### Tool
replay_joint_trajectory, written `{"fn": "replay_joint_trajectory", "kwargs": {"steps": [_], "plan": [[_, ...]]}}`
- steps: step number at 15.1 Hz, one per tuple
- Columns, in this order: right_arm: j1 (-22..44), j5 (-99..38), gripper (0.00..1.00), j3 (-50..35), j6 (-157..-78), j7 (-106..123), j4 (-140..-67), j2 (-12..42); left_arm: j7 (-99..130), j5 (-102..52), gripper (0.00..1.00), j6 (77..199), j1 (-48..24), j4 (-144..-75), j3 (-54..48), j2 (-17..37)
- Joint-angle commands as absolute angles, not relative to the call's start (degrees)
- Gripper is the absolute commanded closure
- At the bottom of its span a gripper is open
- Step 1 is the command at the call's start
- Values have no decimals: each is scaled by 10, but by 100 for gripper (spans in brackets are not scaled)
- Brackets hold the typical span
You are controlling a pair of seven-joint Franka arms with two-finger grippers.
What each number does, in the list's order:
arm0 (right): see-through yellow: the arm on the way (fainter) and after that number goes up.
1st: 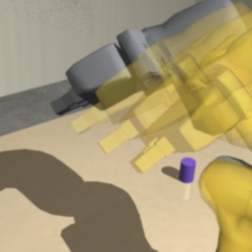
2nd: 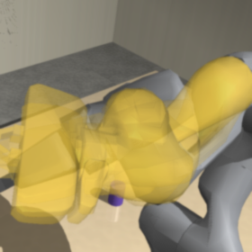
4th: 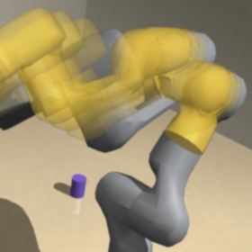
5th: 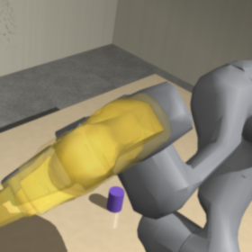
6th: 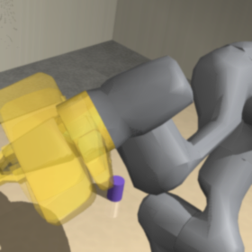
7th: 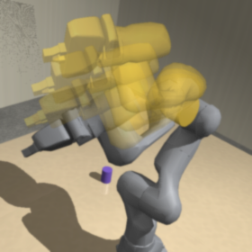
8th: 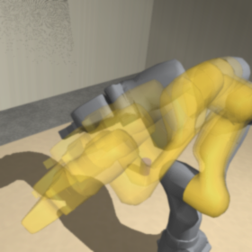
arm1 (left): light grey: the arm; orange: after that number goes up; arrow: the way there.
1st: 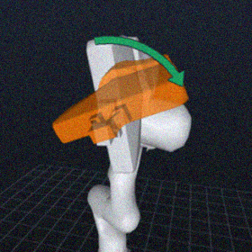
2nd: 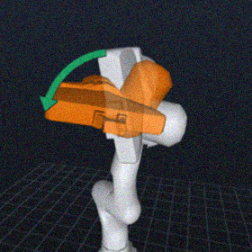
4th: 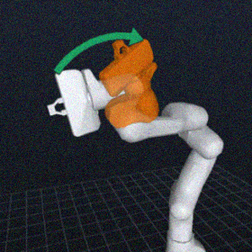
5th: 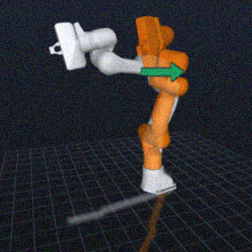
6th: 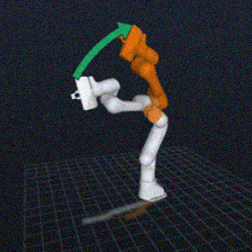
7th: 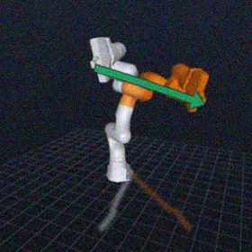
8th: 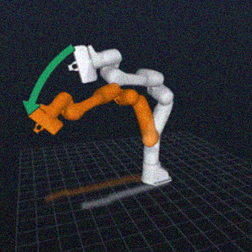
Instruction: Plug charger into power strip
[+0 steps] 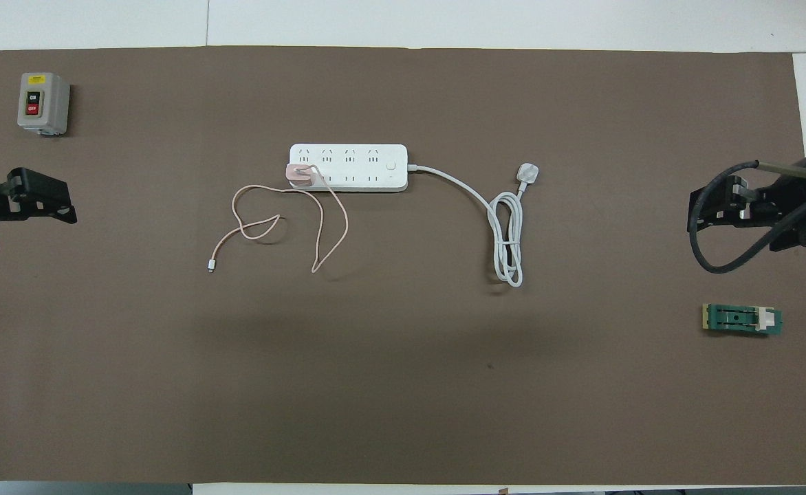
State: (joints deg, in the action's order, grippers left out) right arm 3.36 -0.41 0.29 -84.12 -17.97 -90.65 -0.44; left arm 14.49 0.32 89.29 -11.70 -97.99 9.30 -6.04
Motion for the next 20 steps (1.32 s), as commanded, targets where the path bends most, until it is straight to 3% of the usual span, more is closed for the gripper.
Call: {"fn": "replay_joint_trajectory", "kwargs": {"steps": [1,9,14,20], "plan": [[24,5,0,-5,-831,-163,-907,-11,141,11,0,934,-121,-997,88,-70],[24,5,0,-5,-831,-163,-907,-11,76,15,0,918,-109,-982,88,-63],[24,5,0,-5,-831,-163,-907,-11,72,8,0,914,12,-971,-28,-56],[24,5,0,-5,-831,-163,-907,-11,70,-10,0,908,3,-978,-30,-55]]}}
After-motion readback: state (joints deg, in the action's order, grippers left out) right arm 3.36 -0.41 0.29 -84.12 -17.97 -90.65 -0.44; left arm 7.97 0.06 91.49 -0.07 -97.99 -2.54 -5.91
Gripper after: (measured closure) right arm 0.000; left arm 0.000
